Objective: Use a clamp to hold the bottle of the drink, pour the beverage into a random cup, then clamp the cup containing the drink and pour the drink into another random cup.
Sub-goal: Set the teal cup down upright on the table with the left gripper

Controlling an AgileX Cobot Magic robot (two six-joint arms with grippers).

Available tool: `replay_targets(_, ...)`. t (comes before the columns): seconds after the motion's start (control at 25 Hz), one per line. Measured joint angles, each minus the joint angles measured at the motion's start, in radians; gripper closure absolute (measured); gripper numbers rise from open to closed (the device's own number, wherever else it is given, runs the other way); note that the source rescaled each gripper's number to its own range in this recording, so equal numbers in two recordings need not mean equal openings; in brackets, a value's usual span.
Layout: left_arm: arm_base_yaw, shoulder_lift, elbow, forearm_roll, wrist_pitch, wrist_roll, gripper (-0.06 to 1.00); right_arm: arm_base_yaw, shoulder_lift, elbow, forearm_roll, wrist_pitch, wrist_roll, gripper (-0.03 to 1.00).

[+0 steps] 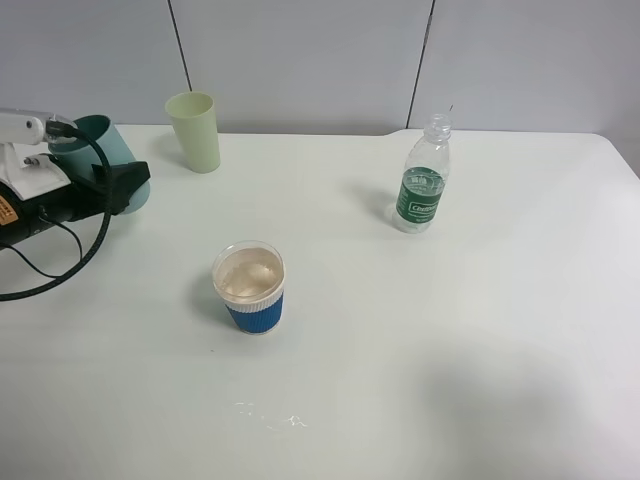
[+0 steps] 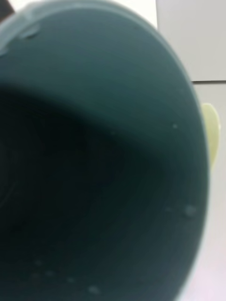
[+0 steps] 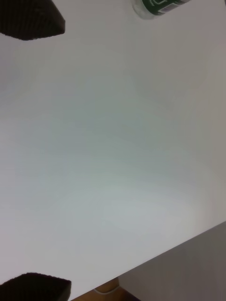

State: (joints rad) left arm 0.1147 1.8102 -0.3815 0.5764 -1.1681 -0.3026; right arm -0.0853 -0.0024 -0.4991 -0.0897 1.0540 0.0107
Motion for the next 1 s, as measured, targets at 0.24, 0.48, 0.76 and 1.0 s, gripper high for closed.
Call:
replay_targets(0.24,0.000,0.074,-0.001,-0.030,-0.029,0.102,0.92,0.000,0.000,0.000,0.000,0.000,0.000,-0.03)
replay_targets(0.48,0.000,0.152,-0.030,-0.045,-0.034,0.111,0.92,0.000,0.000,0.000,0.000,0.000,0.000,-0.03)
replay_targets(0.76,0.000,0.218,-0.075,-0.049,-0.034,0.210,0.92,0.000,0.000,0.000,0.000,0.000,0.000,-0.03)
replay_targets(1.0,0.000,0.276,-0.092,-0.050,-0.034,0.339,0.92,0.000,0.000,0.000,0.000,0.000,0.000,-0.03)
